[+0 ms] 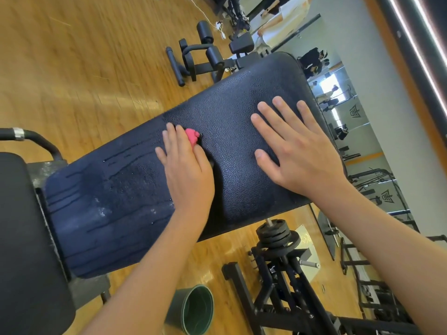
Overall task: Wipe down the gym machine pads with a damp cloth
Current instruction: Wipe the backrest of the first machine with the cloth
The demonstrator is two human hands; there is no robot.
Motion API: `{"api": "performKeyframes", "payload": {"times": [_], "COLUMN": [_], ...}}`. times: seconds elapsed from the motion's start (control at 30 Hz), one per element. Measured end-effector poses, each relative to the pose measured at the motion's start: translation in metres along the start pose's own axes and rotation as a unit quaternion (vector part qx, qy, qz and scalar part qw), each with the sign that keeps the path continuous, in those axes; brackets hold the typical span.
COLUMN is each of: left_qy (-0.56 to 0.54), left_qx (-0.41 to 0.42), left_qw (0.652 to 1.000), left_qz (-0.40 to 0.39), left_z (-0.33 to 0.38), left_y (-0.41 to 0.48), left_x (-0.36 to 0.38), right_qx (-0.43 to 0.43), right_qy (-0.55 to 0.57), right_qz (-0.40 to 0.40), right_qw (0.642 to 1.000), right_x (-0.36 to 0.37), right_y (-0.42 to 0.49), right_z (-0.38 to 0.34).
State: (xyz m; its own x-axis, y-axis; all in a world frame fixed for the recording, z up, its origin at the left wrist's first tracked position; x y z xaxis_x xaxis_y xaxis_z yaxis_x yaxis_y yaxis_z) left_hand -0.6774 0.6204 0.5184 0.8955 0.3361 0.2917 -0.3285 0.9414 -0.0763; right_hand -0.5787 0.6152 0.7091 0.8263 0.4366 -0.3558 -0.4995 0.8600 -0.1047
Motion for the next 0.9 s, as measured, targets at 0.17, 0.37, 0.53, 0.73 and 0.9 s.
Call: {"api": "performKeyframes", "payload": {"times": [0.17,0.37,0.53,0.73,0.9], "left_qy": [0.020,0.023,0.006,0.000,-0.009], "left_qx": [0.016,0.006,-0.010,-0.014,-0.020], "left_qw": [1.000,1.000,1.000,1.000,1.000], "left_qz": [-0.008,0.012,0.009,-0.007,-0.009], "left_z": [0.002,0.007,0.011,0.005,0.008], "left_y": [0.017,0.057,0.043,0.006,-0.021], "left_x": [0.000,-0.002,0.002,0.001,0.002], "right_qx": [-0.001,-0.002,-0.001,-0.004,-0.005], "right_qy": [0.001,-0.006,-0.007,-0.009,-0.012], "right_qz": [-0.008,-0.008,0.000,-0.009,-0.011], "right_qw": [1.000,1.000,1.000,1.000,1.000], "right_x": [-0.001,-0.001,0.002,0.000,0.001], "right_y": [0.002,0.002,0.000,0.003,0.002], "right_z": [-0.003,-0.001,0.000,-0.001,-0.001]}}
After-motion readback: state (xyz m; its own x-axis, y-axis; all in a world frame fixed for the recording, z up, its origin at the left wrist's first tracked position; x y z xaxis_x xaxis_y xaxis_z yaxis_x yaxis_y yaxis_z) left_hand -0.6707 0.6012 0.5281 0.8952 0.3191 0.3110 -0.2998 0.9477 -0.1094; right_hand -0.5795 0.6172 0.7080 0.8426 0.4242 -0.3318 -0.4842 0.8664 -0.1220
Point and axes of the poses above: each hand's wrist, its own y-axis towards the middle knuckle, its own x-axis out of the palm, z = x × y, the point moved 2 cm from there along y, towards the middle knuckle, and after that the axes turned 15 degrees about -y, right-handed, at the moved point
